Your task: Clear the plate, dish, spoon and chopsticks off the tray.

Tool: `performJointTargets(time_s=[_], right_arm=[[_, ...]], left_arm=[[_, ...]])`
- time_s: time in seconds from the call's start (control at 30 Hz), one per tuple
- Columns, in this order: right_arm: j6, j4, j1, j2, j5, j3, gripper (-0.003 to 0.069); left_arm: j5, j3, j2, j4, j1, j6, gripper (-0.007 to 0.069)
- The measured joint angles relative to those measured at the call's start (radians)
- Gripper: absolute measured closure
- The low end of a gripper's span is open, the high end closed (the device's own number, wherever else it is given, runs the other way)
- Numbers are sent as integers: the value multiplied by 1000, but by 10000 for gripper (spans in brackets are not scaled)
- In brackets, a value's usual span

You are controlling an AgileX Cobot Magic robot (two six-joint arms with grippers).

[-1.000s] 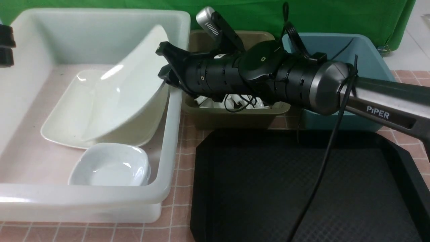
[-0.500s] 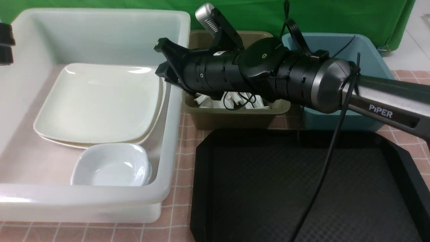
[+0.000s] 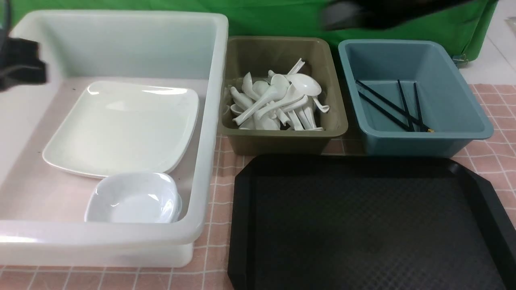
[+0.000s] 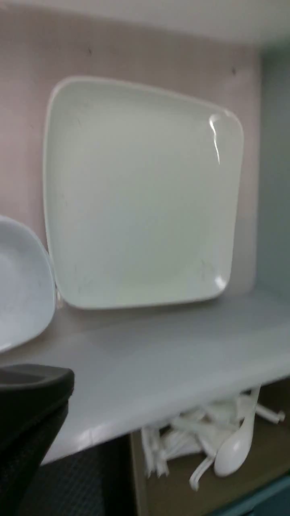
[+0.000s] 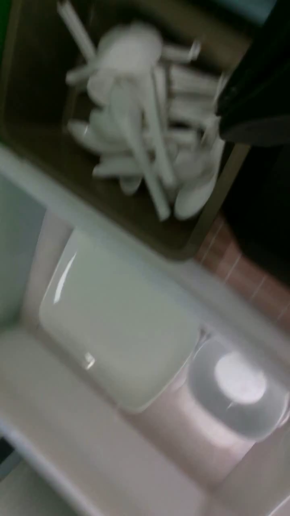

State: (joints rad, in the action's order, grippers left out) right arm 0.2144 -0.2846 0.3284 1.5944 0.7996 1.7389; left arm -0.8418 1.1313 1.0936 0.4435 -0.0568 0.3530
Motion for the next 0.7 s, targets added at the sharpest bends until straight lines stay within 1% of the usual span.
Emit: performJointTargets(time_s=[0.07, 0.13, 0.17, 0.23, 0.27, 0.3, 0.33, 0.4, 0.43, 0.5, 0.53, 0.57, 0.6, 0.7], right_arm=[[-3, 97, -39, -107, 59, -18, 629], [-19, 175, -67, -239, 80, -64, 629], [-23, 191, -74, -280, 80, -83, 629], [-35, 223, -86, -433, 44, -184, 629], [-38, 224, -86, -448, 38, -195, 629], [-58, 230, -87, -582, -40, -316, 629], [-74, 230, -87, -643, -91, -379, 629], [-120, 231, -87, -799, -250, -556, 629], [-125, 232, -87, -814, -267, -575, 629], [-167, 234, -87, -1033, -541, -842, 629], [-166, 234, -87, -1032, -541, -861, 629], [-174, 234, -87, -1084, -613, -935, 629], [-179, 234, -87, -1191, -770, -1074, 629], [-180, 234, -87, -1322, -980, -1273, 629]], left_arm=[[0, 0, 0, 1, 88, 20, 620], [0, 0, 0, -12, 166, 30, 620], [-1, 0, 0, -20, 191, 34, 620], [-22, 0, 0, -32, 271, 35, 620], [-22, 0, 0, -32, 271, 35, 620], [-42, 0, -1, -36, 331, 29, 620], [-47, 0, -4, -37, 352, 20, 620], [-52, 0, -22, -40, 401, 0, 620], [-52, 0, -22, -40, 405, 0, 620], [-26, -29, -77, -40, 458, -25, 620], [-22, -33, -88, -40, 461, -25, 620], [-3, -53, -106, -40, 473, -30, 620], [51, -112, -169, -39, 486, -41, 620], [154, -237, -294, -43, 488, -54, 620]])
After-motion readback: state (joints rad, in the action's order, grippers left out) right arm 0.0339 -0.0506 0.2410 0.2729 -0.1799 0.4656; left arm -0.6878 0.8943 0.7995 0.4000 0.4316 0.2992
